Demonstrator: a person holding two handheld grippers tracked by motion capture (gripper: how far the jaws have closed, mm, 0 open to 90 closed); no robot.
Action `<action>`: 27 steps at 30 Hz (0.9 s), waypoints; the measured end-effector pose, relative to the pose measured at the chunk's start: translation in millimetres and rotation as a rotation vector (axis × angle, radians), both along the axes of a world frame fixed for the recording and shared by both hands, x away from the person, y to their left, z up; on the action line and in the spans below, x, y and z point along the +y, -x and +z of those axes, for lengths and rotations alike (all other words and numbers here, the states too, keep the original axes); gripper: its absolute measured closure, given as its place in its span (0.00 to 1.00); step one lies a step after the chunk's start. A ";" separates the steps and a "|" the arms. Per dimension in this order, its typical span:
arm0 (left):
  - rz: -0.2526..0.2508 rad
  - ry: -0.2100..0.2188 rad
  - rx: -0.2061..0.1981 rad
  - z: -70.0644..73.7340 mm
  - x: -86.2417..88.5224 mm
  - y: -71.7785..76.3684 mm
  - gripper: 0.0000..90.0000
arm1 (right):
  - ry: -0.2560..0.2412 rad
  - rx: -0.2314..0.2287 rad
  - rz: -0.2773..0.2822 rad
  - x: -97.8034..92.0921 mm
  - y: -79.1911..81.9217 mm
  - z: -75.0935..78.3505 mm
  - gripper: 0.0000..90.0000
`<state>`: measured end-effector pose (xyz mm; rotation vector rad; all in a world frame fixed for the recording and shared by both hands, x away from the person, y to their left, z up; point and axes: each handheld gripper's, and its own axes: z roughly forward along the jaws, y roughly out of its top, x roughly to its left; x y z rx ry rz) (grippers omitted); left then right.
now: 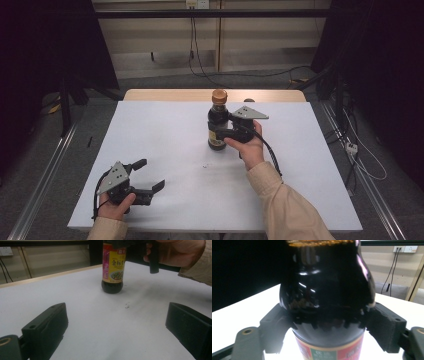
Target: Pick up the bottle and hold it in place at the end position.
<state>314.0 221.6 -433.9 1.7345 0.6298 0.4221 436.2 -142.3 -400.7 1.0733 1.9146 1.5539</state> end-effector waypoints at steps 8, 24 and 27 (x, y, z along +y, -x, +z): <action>0.005 0.001 0.005 -0.6 0.6 -0.8 0.04 | 0.032 -0.009 -0.010 5.2 -0.3 2.3 0.30; 0.008 0.011 -0.015 12.0 -10.3 -8.9 0.04 | 0.063 -0.055 0.017 2.5 0.9 -2.5 0.32; 0.004 -0.005 -0.013 15.0 -14.1 -12.3 0.04 | 0.070 -0.058 0.032 0.8 0.1 -2.7 0.33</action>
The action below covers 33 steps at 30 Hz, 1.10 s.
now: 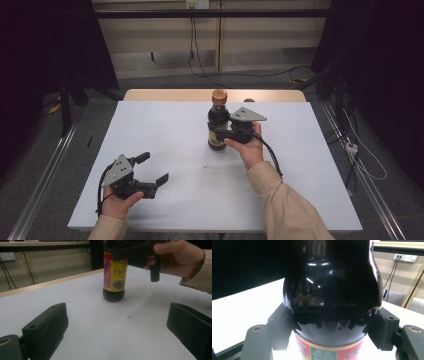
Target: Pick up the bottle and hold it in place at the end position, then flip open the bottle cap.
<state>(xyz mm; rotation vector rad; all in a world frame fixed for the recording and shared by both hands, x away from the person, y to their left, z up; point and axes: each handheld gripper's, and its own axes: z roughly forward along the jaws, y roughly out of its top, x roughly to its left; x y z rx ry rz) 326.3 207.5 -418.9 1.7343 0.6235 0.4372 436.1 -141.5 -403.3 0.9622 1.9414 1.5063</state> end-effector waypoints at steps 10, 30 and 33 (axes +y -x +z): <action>0.019 0.001 0.043 8.6 -8.7 -9.6 0.04 | -0.006 -0.004 0.026 -2.5 -3.0 -1.5 0.33; -0.065 0.038 0.093 36.3 -34.3 -37.8 0.05 | -0.007 -0.003 0.029 -2.7 -2.7 -1.8 0.33; -0.072 0.023 0.097 38.9 -38.7 -44.1 0.05 | -0.008 -0.003 0.030 -2.6 -3.3 -1.8 0.33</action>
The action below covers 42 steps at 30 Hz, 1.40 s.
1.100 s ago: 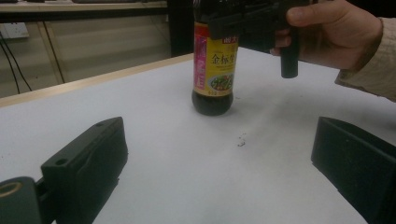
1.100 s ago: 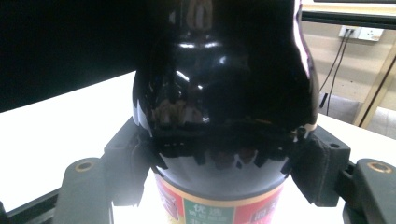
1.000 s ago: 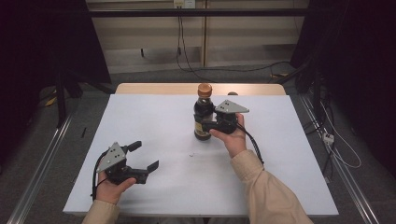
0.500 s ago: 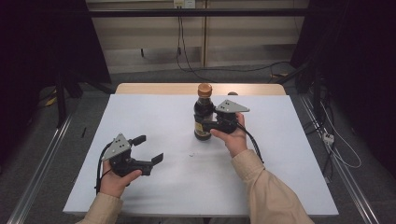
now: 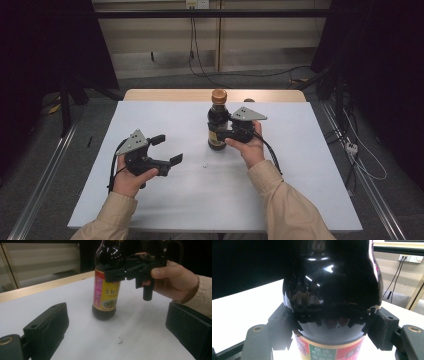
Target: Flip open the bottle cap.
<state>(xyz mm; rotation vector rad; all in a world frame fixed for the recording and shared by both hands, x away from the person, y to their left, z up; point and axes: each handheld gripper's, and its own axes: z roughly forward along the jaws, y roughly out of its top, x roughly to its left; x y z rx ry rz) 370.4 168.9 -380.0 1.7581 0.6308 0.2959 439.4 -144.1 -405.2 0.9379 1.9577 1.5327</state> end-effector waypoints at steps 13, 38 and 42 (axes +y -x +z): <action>-0.013 -0.022 0.007 11.3 -18.6 -22.1 0.07 | 0.005 0.006 0.004 -0.8 0.6 0.6 0.33; -0.029 -0.060 0.003 50.0 -56.5 -67.2 0.56 | 0.009 0.004 0.000 -0.4 0.9 0.2 0.33; -0.035 -0.070 -0.003 54.0 -60.8 -71.4 0.62 | 0.009 0.004 0.001 -0.3 1.0 0.2 0.33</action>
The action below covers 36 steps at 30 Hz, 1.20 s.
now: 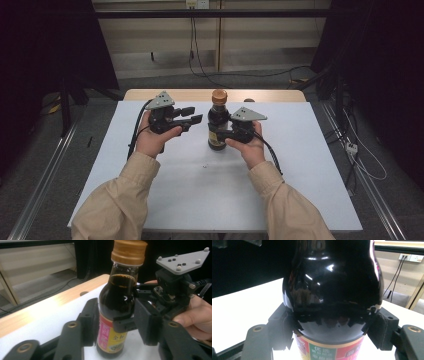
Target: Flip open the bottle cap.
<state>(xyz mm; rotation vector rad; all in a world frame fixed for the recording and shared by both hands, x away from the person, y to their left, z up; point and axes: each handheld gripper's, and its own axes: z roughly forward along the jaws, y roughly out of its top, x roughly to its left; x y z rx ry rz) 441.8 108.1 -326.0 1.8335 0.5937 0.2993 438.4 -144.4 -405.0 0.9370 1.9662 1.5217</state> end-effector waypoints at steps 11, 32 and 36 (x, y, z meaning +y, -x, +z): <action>-0.028 0.001 0.006 8.3 -9.8 -11.1 0.67 | 0.001 0.000 0.004 -0.5 -0.4 -0.1 0.33; -0.042 -0.030 0.012 23.5 -25.7 -19.3 1.00 | 0.001 0.001 0.004 -0.7 -0.6 -0.1 0.33; -0.045 0.013 0.056 26.2 -26.6 -22.0 1.00 | 0.002 0.002 0.004 -0.7 -0.7 0.0 0.33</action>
